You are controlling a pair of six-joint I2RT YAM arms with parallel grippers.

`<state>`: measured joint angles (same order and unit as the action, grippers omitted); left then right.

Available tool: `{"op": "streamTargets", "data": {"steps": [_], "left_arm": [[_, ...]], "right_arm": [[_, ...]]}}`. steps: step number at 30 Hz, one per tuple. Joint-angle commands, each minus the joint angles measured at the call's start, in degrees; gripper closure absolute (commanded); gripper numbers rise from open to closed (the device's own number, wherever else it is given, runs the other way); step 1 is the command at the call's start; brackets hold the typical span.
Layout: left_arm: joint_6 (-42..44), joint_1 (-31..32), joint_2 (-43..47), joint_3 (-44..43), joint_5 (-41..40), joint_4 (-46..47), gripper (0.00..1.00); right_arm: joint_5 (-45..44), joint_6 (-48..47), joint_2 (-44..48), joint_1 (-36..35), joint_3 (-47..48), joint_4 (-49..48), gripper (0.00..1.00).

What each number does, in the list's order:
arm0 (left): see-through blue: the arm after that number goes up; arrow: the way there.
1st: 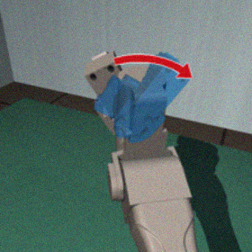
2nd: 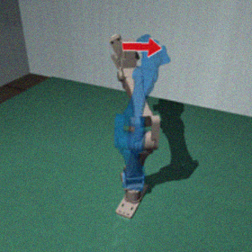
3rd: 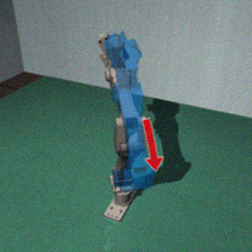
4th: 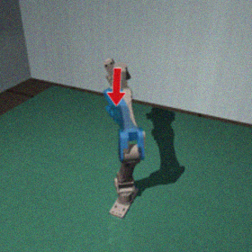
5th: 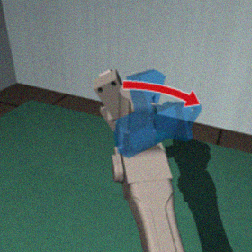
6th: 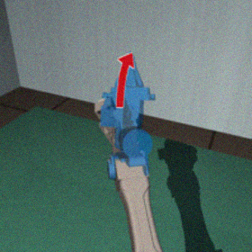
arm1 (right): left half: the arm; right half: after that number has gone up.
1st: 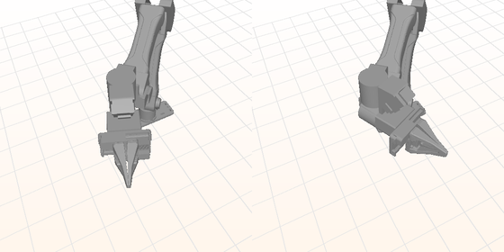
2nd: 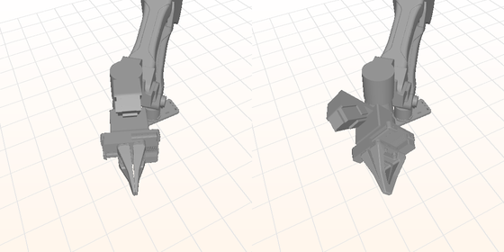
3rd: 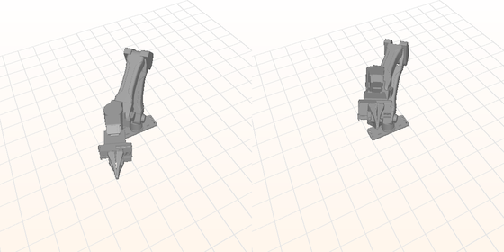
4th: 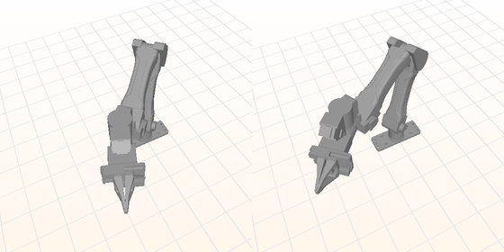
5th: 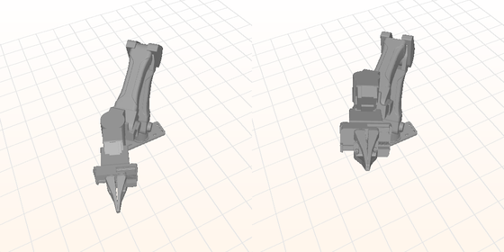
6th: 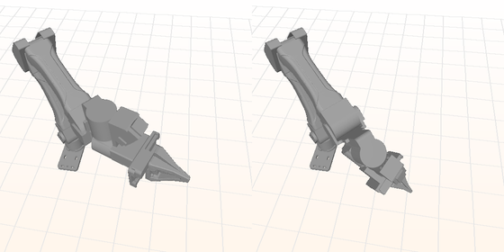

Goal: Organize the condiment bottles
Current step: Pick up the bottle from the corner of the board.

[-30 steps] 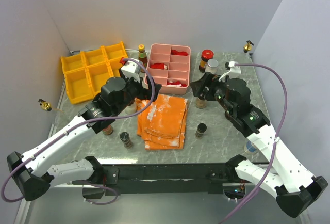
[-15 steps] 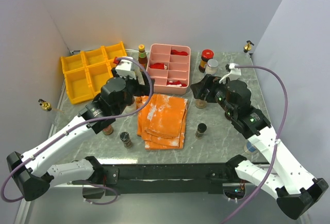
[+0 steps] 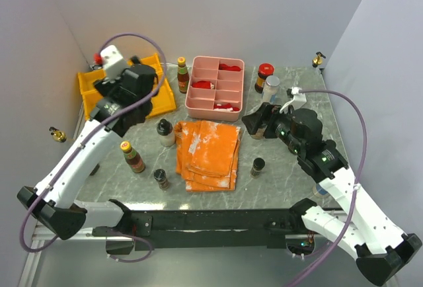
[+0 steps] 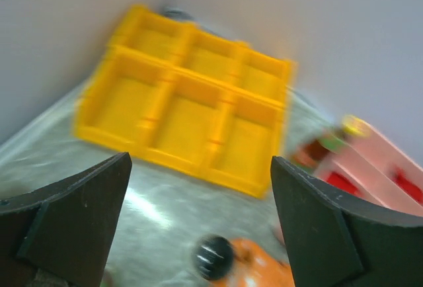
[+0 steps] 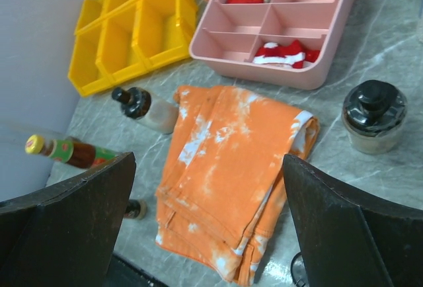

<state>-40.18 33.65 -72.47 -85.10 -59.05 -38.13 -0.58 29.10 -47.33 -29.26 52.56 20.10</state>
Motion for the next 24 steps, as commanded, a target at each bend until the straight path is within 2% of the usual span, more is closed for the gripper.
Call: {"op": "streamTargets", "data": {"steps": [1, 5, 6, 11, 14, 15, 19, 24], "left_arm": [[-9.47, -6.3, -0.22, -3.05, -8.89, -17.05, 0.09], [-15.09, -13.41, 0.57, -3.76, -11.17, -24.87, 0.09], [-18.93, -14.65, 0.83, -3.58, -12.83, -28.63, 0.08], [-22.3, -19.93, 1.28, -1.91, -12.67, -30.51, 0.04], [-19.95, -22.21, 0.22, -3.14, -14.95, -29.99, 0.01], [-17.58, -23.18, -0.56, -4.1, -16.09, -29.99, 0.03], [-11.93, -26.35, -0.66, -11.49, -16.89, -29.02, 0.04], [-10.96, -28.37, 3.73, -2.55, -16.28, -24.97, 0.04]], "right_arm": [[3.56, -0.01, 3.12, -0.01, -1.22, -2.78, 0.0], [4.88, 0.25, 3.82, 0.07, -2.19, -3.31, 0.0], [5.49, 0.25, 3.74, -0.01, -2.19, -3.31, 0.0], [6.29, -0.01, 3.21, -0.01, -1.58, -2.26, 0.0], [6.12, -0.1, 2.77, -0.01, -0.97, -1.47, 0.0], [6.03, -0.19, 2.51, 0.07, -0.7, -1.03, 0.0], [6.03, -0.45, 3.3, -0.01, -0.87, -0.76, 0.0], [5.24, -0.62, 3.04, 0.07, -1.49, -1.38, 0.0]]}}
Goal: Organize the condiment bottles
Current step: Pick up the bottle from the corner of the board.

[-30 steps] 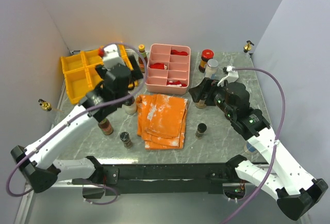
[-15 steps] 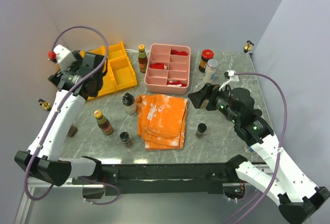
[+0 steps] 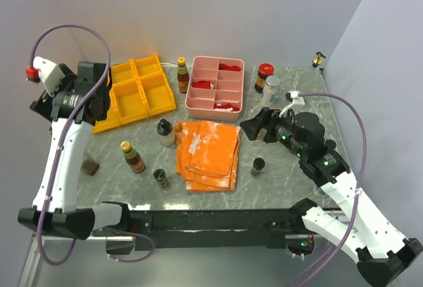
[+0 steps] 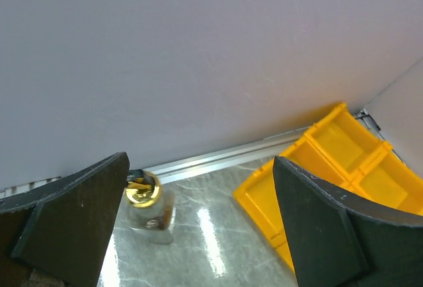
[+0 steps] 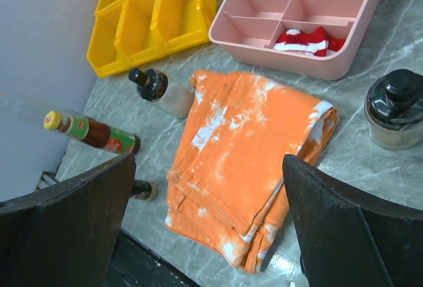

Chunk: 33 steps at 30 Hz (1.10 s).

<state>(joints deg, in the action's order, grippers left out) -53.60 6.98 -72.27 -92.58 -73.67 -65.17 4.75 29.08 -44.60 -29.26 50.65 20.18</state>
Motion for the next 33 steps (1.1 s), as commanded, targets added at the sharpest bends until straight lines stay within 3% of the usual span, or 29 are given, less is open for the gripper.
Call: {"op": "streamTargets", "data": {"steps": [1, 5, 15, 19, 21, 27, 33], "left_arm": [[1.06, -2.32, 3.8, 5.64, -1.48, 0.84, 0.04], [-5.8, -5.83, 4.59, 8.81, -2.44, -3.48, 0.04], [-15.91, -9.71, 7.67, 22.07, 2.74, 1.62, 0.03], [-16.36, -9.62, 9.86, 26.65, 3.26, 5.04, 0.02], [-11.36, -9.71, 10.92, 29.02, 5.19, 10.92, 0.02], [-16.36, -9.71, 10.75, 31.05, 5.82, 10.32, 0.12], [-18.11, -10.15, 7.42, 28.95, 3.46, 6.48, 0.1]], "right_arm": [[-0.1, -0.6, 0.04, 0.08, 1.02, -0.86, 0.0], [0.52, -0.69, -1.1, -0.01, 1.73, -0.41, 0.0], [1.14, -0.52, -1.9, 0.07, 2.78, 1.17, 0.0], [1.13, 0.19, -0.67, -0.01, 2.7, 1.17, 0.0], [0.87, 0.8, 0.39, -0.01, 2.26, 0.74, 0.0], [1.75, 1.86, 1.97, 0.07, 1.02, -0.5, 0.0], [0.26, 1.33, 3.29, -0.01, 0.94, 0.65, 0.0]]}}
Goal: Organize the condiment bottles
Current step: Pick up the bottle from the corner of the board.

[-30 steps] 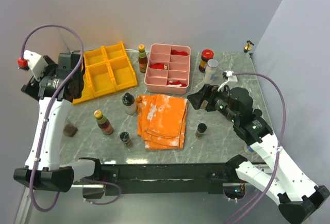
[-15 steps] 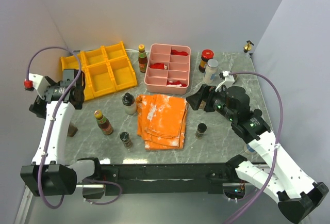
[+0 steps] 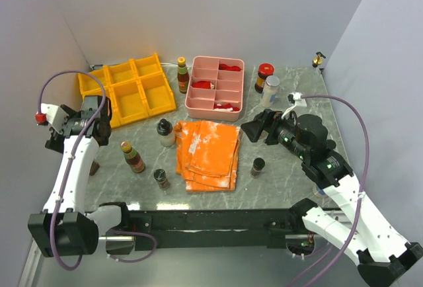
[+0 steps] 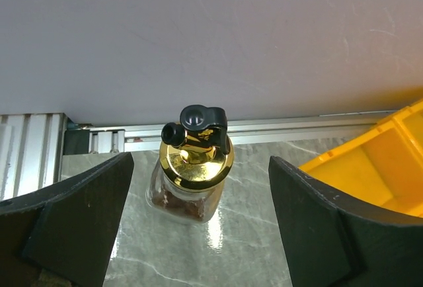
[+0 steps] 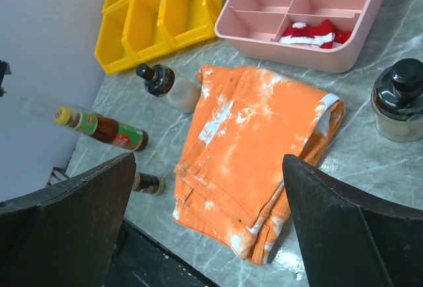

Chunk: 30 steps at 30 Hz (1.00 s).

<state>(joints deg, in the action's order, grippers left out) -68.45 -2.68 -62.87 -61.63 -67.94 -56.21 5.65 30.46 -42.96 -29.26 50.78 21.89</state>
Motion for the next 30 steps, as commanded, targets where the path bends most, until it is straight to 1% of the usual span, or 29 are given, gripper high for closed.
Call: {"op": "streamTargets", "data": {"steps": [1, 4, 5, 8, 10, 11, 13, 14, 16, 17, 19, 20, 22, 23, 24, 25, 27, 30], "left_arm": [[-3.88, -0.66, -2.34, -2.44, -2.8, -2.85, 0.1], [-3.36, -1.36, -3.48, -3.32, -3.69, -2.25, 0.08], [-1.71, -1.54, -3.75, -3.24, -3.51, -1.37, 0.08], [2.33, -1.72, -3.84, -1.92, -2.81, 2.31, 0.12], [2.96, -1.89, -3.92, -1.74, -2.72, 2.94, 0.16], [2.97, -1.89, -3.93, -1.57, -2.81, 3.03, 0.21], [2.97, -1.89, -3.93, -1.65, -2.72, 2.86, 0.27], [2.97, -1.89, -4.01, -1.57, -2.63, 2.68, 0.36], [2.53, -1.81, -3.92, -1.74, -2.72, 2.16, 0.44], [2.53, -1.89, -3.84, -2.09, -2.72, 1.72, 0.5], [2.61, -1.81, -3.75, -2.45, -2.9, 1.19, 0.55], [2.53, -1.89, -3.66, -2.71, -2.98, 0.84, 0.64], [2.87, -1.89, -3.4, -2.89, -3.16, 0.13, 0.79], [2.97, -1.89, -3.31, -3.15, -3.07, -0.04, 0.9], [3.23, -1.89, -3.22, -3.32, -2.81, -0.39, 0.97], [3.93, -1.89, -3.14, -3.5, -2.46, -0.48, 0.99], [5.24, -1.89, -3.22, -4.9, -1.32, -0.31, 0.99], [9.55, -1.81, -2.78, -7.71, -0.18, 0.48, 0.99]], "right_arm": [[-0.99, -0.13, 1.91, -0.01, 0.72, -0.97, 0.0], [-1.96, -0.4, 2.7, 0.08, 0.81, -0.62, 0.0], [-2.05, -0.49, 3.05, 0.08, 0.81, -0.62, 0.0], [-2.31, -0.49, 3.58, -0.01, 0.9, -0.53, 0.0], [-2.22, -0.49, 3.76, -0.01, 0.81, -0.71, 0.0], [-2.14, -0.75, 3.85, 0.07, 0.72, -0.8, 0.0], [-2.22, -1.01, 3.85, -0.01, 0.89, -0.45, 0.0], [-2.57, -1.28, 3.85, -0.01, 0.9, -0.27, 0.0], [-3.01, -1.54, 3.94, -0.1, 0.98, 0.17, 0.0], [-3.27, -1.89, 4.11, -0.01, 1.16, 0.26, 0.0], [-3.63, -2.16, 4.2, -0.01, 1.51, 0.79, 0.0], [-3.89, -2.42, 4.37, -0.01, 1.6, 0.87, 0.0], [-4.33, -2.6, 4.46, -0.01, 1.69, 1.05, 0.0], [-4.51, -2.77, 4.55, 0.07, 1.69, 1.14, 0.0], [-4.59, -2.86, 4.55, 0.08, 1.86, 1.4, 0.0], [-4.68, -2.95, 4.38, 0.08, 1.95, 1.49, 0.0], [-4.77, -3.04, 4.55, -0.01, 1.95, 1.58, 0.0], [-4.68, -2.86, 4.55, -0.01, 1.86, 1.49, 0.0]]}}
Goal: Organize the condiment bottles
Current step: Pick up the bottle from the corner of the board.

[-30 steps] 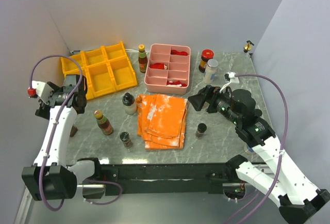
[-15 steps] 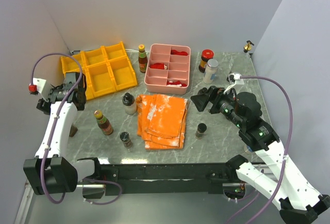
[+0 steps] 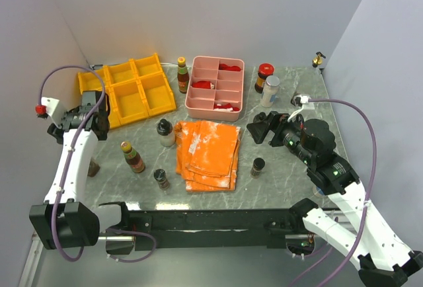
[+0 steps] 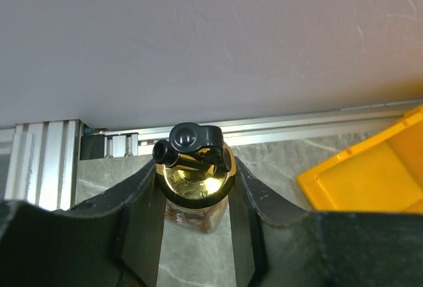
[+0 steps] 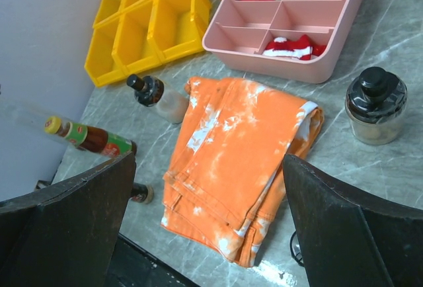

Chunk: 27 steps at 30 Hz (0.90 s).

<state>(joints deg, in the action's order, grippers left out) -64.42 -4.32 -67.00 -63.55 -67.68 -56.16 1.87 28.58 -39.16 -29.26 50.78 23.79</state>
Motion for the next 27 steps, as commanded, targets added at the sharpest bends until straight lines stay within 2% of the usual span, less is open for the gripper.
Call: {"op": "streamTargets", "data": {"steps": [1, 7, 13, 17, 22, 27], "left_arm": [[8.67, -0.08, 1.52, -6.58, 0.43, 0.87, 0.99], [22.29, 0.19, 5.03, -10.72, 3.86, 7.02, 0.99], [36.71, 0.36, 11.1, -9.67, 20.72, 21.25, 0.99], [41.65, 0.36, 12.34, -10.45, 28.91, 27.58, 0.99], [46.48, 0.36, 8.83, -13.26, 37.69, 33.64, 0.99], [49.39, 0.45, 4.96, -13.53, 39.73, 41.91, 0.99]], "right_arm": [[-0.81, -0.89, 0.66, 0.07, 1.86, -0.59, 0.0], [-0.11, 0.07, 0.66, 0.07, 1.42, -1.55, 0.0], [0.59, 0.51, 0.31, 0.07, 0.81, -2.43, 0.0], [2.87, 0.16, 0.66, 0.08, 0.19, -4.1, 0.0], [5.07, 0.69, 1.28, 0.08, -2.35, -7.97, 0.0], [6.22, -0.1, 0.31, -0.01, -3.94, -11.47, 0.0]]}}
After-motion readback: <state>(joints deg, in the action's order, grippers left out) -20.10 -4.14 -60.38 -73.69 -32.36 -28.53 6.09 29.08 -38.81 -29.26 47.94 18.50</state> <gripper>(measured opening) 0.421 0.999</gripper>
